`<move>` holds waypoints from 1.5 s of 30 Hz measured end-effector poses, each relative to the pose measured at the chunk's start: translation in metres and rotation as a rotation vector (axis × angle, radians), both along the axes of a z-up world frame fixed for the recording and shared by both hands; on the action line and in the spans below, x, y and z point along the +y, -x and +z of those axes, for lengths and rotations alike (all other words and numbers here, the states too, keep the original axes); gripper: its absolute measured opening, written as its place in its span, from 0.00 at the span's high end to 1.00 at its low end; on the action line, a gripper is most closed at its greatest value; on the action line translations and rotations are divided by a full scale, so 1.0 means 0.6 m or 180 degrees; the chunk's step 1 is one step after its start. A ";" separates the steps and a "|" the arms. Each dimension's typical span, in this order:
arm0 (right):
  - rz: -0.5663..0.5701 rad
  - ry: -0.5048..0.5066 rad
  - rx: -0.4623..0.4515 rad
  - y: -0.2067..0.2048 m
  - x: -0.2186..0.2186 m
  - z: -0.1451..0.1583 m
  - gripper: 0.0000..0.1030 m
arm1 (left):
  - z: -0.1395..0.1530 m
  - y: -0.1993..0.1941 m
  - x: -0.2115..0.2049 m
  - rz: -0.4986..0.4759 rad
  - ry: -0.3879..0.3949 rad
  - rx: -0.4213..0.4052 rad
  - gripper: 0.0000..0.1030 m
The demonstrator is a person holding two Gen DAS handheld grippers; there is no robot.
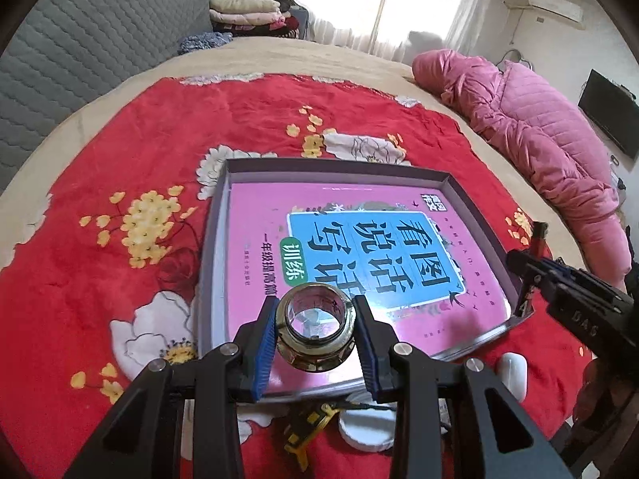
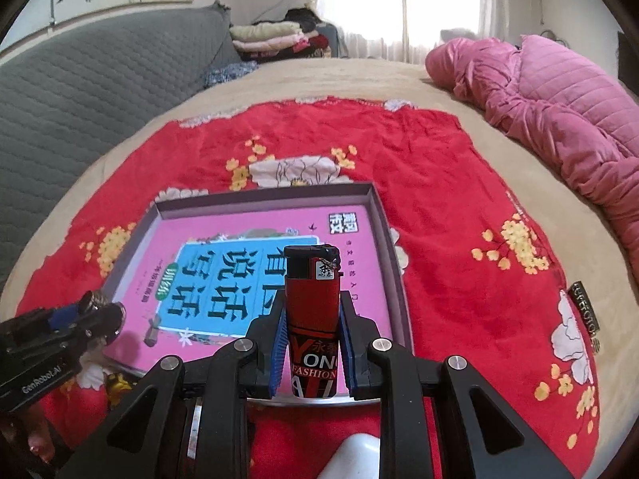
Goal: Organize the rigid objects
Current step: 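Carry the lighter into the box with the right tool while the left tool sets the jar inside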
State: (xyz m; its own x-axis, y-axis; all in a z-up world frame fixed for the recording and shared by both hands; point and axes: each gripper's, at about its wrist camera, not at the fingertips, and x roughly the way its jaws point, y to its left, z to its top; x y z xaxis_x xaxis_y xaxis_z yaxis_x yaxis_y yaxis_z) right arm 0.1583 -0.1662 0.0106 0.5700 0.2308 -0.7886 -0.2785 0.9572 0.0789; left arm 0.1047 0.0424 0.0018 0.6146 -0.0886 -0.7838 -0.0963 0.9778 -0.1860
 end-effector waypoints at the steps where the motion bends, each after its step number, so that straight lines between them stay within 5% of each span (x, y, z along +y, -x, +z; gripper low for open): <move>1: -0.0001 -0.0001 0.0040 -0.004 0.001 -0.006 0.77 | -0.003 -0.003 -0.002 -0.0016 0.0005 0.0004 0.65; 14: 0.0021 0.0336 0.0393 -0.018 0.008 -0.072 0.77 | -0.047 -0.027 -0.006 -0.0099 -0.0040 0.0170 0.65; 25: -0.0137 0.0310 0.0479 -0.042 -0.001 -0.100 0.77 | -0.067 -0.032 0.009 -0.0069 0.0103 0.0173 0.65; 36: -0.0120 0.0611 0.0308 -0.027 0.003 -0.104 0.76 | -0.068 -0.031 0.014 -0.0030 -0.0056 0.0119 0.64; 45: -0.0210 0.0387 0.0287 -0.002 -0.021 -0.083 0.67 | -0.071 -0.025 0.030 -0.0046 -0.0049 0.0108 0.63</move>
